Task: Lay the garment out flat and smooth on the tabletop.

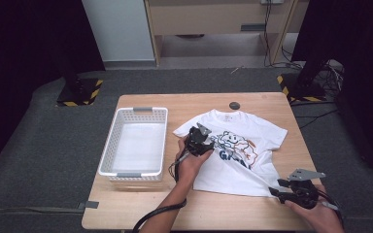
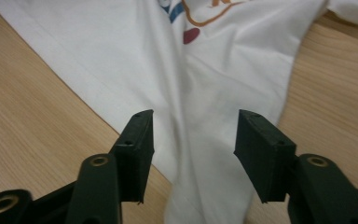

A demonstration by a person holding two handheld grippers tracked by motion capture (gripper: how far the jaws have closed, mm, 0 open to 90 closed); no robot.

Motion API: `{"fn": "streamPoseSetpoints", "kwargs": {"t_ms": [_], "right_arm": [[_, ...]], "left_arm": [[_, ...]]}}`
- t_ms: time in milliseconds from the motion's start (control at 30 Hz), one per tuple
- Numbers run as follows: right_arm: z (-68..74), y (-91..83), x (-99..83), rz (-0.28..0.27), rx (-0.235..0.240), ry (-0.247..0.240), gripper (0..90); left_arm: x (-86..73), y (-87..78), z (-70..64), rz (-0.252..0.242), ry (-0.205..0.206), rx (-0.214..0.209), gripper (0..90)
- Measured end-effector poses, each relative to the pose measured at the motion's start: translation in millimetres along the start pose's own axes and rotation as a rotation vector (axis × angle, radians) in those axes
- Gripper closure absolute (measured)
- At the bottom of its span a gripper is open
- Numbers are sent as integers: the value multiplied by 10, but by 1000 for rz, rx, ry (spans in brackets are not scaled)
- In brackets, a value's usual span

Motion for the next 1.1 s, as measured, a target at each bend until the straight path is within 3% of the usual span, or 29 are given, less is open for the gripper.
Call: {"fn": "streamPoseSetpoints", "kwargs": {"t_ms": [100,233,400,467,567,633,800,900,1000,1100], "right_arm": [[-53,-40,-61,-9,-16,22,459],[-169,-84,-157,-10,-41,77,474],[-273,-107,-213,-10,-61,153,492],[-298,-183,-181,-40,-61,175,481],[-369,-251,-176,-66,-79,207,483],[-399,-213,-238,-43,-89,216,491],[-343,-79,-340,31,-102,182,494],[-287,-66,-340,39,-104,162,540],[-197,-44,-318,35,-89,146,652],[-104,-6,-283,43,-70,120,773]], "left_arm": [[-61,-131,-113,-14,-4,-20,393],[-358,-385,-398,-11,-24,-91,379],[-782,-496,-598,88,-5,-145,381],[-847,-527,-623,95,-13,-152,379],[-905,-537,-655,110,7,-147,378],[-940,-537,-671,121,19,-143,375],[-962,-538,-681,116,48,-128,380],[-974,-562,-681,99,73,-132,503],[-1007,-622,-679,114,97,-142,692],[-1049,-674,-686,123,103,-149,791]]}}
Point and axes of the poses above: each handheld gripper's, and its own axes: y roughly forward along the jaws, x roughly out of its top, z roughly to its left, the point moved 9 cm from there along y, roughly forward along the jaws, and after that the axes turned 4 degrees about -x, right-handed, at the moved point
